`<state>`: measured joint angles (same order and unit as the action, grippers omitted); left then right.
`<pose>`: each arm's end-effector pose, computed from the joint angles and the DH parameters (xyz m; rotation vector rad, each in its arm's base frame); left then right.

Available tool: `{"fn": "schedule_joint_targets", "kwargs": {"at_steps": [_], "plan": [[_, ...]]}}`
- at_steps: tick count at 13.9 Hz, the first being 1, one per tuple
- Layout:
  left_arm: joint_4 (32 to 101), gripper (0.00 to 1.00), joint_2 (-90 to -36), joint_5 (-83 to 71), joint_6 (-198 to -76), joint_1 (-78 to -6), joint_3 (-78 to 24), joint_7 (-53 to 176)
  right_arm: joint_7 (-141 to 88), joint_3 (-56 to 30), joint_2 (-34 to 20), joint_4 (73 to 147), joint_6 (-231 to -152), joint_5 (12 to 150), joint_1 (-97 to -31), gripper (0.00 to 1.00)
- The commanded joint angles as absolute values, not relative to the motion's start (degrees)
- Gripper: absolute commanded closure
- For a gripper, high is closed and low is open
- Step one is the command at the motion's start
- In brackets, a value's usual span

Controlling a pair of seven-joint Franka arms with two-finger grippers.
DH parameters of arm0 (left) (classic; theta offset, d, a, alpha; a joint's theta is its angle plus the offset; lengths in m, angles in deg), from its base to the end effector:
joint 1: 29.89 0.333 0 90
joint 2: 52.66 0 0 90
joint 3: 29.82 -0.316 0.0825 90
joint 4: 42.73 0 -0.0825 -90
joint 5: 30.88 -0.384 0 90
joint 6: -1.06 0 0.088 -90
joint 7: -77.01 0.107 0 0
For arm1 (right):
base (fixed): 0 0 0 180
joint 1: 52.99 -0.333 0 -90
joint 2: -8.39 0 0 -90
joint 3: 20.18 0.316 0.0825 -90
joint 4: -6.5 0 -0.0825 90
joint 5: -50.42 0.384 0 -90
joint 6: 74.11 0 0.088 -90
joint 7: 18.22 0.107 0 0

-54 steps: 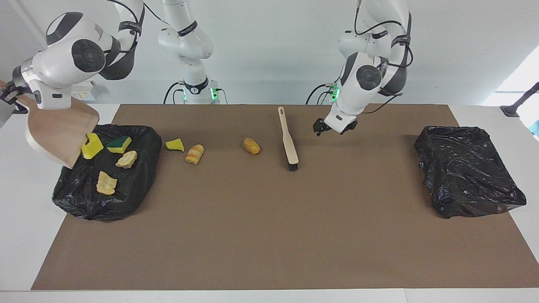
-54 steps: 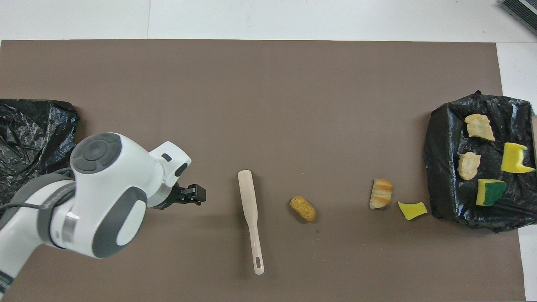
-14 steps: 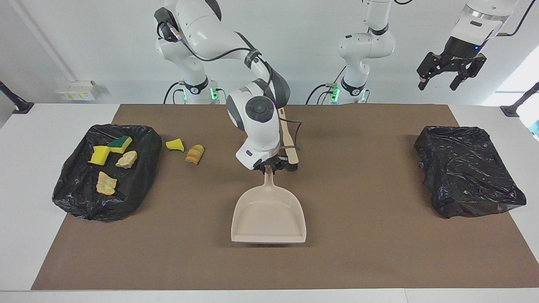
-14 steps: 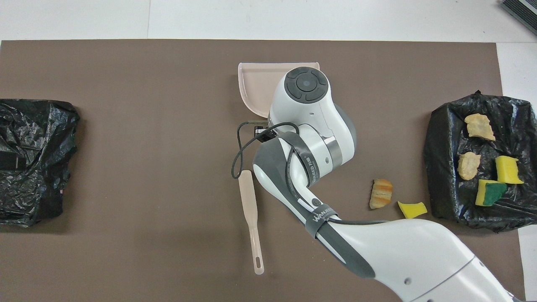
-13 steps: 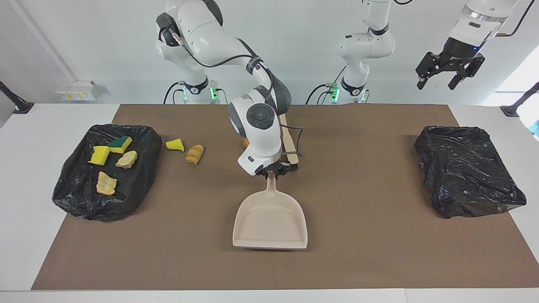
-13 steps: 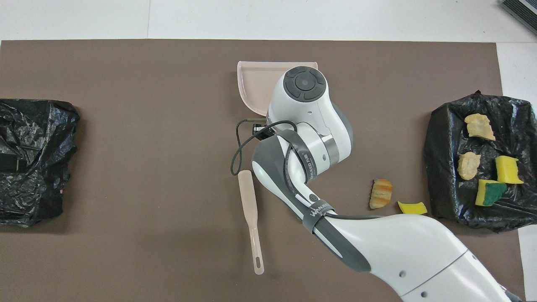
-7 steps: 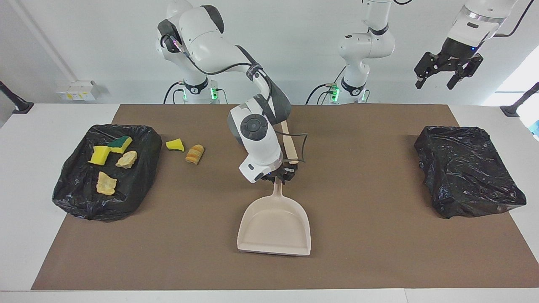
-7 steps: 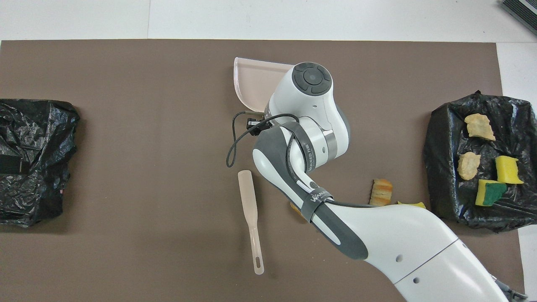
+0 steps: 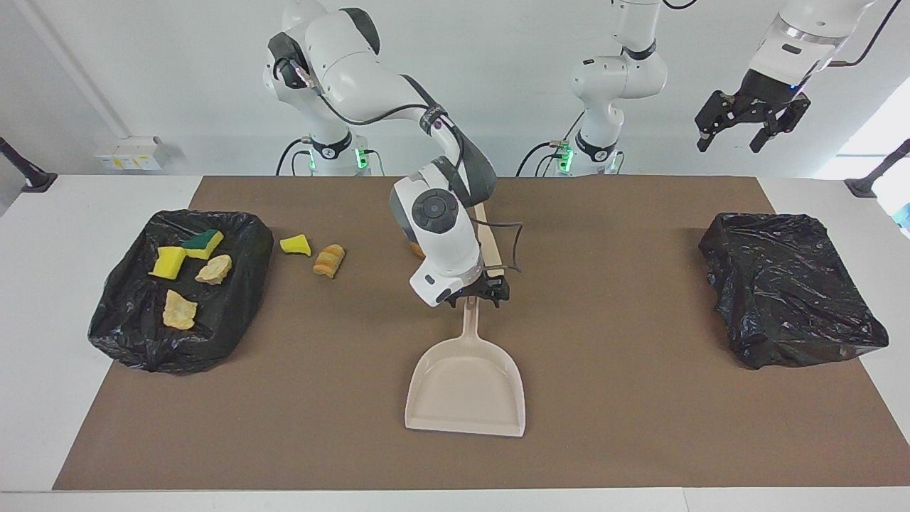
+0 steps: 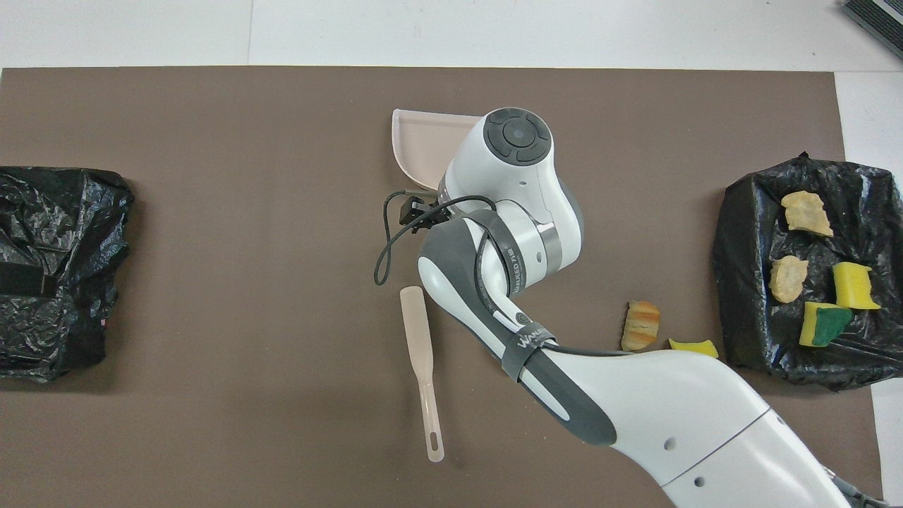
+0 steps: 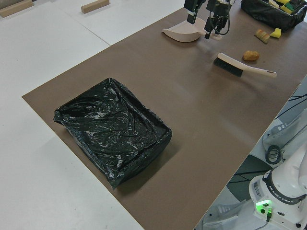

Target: Sweep and dump trash in bin

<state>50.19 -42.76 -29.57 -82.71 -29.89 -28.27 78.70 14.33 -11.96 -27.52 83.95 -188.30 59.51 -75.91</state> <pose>0.4872 -0.0173 0.6812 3.1221 -0.0918 0.0204 0.6287 0.3653 0.3633 -2.9278 0.1705 0.1532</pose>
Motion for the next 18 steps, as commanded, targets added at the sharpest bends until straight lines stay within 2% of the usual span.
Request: {"fn": "schedule_joint_targets", "kwargs": {"at_steps": [1,3,7,11,13,15,18], "plan": [[49.5,0.0,-43.2,-29.7,-83.5,-30.2,-28.0,78.2,14.3,-11.9,-23.5,86.6,-183.3,60.2,-75.9,0.0],[49.8,0.0,-43.0,-29.7,-83.7,-30.3,-28.0,78.3,14.0,-11.7,-20.3,88.5,-180.0,59.9,-76.9,0.0],[50.1,0.0,-42.8,-29.6,-83.6,-30.3,-28.0,78.4,13.3,-11.8,-9.1,100.3,-183.2,59.4,-77.6,0.0],[51.7,0.0,-43.3,-29.0,-90.3,-31.5,-27.9,76.9,14.1,-11.8,1.6,118.2,-197.0,59.4,-81.5,0.0],[52.9,0.0,-45.3,-29.0,-96.7,-34.5,-27.9,74.9,14.1,-11.8,4.9,124.0,-200.6,59.4,-83.4,0.0],[52.7,0.0,-47.2,-27.7,-98.2,-35.8,-27.9,74.3,14.3,-11.8,7.1,127.7,-202.3,59.4,-85.3,0.0],[52.3,0.0,-51.3,-27.1,-104.4,-39.5,-27.9,69.2,15.5,-11.8,8.7,130.1,-202.6,59.1,-88.7,0.0]]}}
